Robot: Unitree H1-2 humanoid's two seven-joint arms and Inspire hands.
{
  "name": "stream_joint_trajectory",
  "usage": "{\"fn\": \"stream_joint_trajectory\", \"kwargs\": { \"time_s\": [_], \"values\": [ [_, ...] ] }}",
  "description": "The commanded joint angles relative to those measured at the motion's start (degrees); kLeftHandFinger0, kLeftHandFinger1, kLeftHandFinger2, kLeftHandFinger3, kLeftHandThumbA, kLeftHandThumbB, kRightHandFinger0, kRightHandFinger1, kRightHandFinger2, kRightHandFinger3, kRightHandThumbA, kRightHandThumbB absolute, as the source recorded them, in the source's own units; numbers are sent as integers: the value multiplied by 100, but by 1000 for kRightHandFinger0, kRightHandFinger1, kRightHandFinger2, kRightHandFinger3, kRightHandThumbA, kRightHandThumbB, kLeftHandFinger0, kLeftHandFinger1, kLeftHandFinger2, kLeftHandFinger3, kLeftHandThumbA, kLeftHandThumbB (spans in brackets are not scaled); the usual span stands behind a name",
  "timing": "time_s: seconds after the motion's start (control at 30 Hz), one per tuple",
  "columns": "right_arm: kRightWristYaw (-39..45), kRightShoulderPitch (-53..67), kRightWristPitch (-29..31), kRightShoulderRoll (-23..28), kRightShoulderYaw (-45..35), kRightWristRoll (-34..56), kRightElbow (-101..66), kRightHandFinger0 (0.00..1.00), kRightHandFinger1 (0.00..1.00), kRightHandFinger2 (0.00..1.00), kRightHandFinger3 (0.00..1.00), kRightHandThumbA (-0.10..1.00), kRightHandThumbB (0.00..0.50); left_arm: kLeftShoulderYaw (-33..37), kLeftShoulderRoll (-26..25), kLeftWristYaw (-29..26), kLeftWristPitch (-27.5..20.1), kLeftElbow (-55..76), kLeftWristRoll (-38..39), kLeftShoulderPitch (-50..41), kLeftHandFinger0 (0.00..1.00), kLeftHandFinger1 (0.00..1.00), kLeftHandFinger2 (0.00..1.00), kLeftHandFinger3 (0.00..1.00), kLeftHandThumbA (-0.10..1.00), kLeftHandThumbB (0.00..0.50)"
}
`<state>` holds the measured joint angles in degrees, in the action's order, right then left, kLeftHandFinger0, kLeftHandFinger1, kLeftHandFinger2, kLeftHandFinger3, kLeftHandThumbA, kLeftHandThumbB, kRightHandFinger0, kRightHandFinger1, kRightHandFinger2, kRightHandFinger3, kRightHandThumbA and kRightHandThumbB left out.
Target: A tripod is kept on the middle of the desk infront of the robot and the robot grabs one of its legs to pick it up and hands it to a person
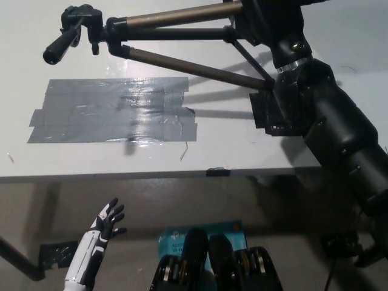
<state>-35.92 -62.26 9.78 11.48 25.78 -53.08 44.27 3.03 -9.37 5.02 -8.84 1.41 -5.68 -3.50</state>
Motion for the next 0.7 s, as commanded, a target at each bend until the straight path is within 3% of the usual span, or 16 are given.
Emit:
{"fn": "stream_joint_trajectory", "kwargs": {
  "time_s": [0.0, 0.23, 0.67],
  "values": [
    [-515, -597, 174, 51, -140, 67, 130, 0, 323, 781, 904, -100, 259, 11, -117, 98, 59, 231, -30, 99, 829, 925, 938, 1000, 1000, 90],
    [-650, -650, 231, 30, -107, 31, 407, 0, 322, 774, 883, -100, 218, 55, -136, 85, 32, 211, -104, 125, 821, 914, 934, 1000, 1000, 83],
    [-757, -721, 119, -19, -115, -2, 491, 0, 338, 745, 884, -100, 239, 60, -151, 118, 61, 191, -57, 169, 822, 915, 932, 1000, 1000, 94]
  ]
}}
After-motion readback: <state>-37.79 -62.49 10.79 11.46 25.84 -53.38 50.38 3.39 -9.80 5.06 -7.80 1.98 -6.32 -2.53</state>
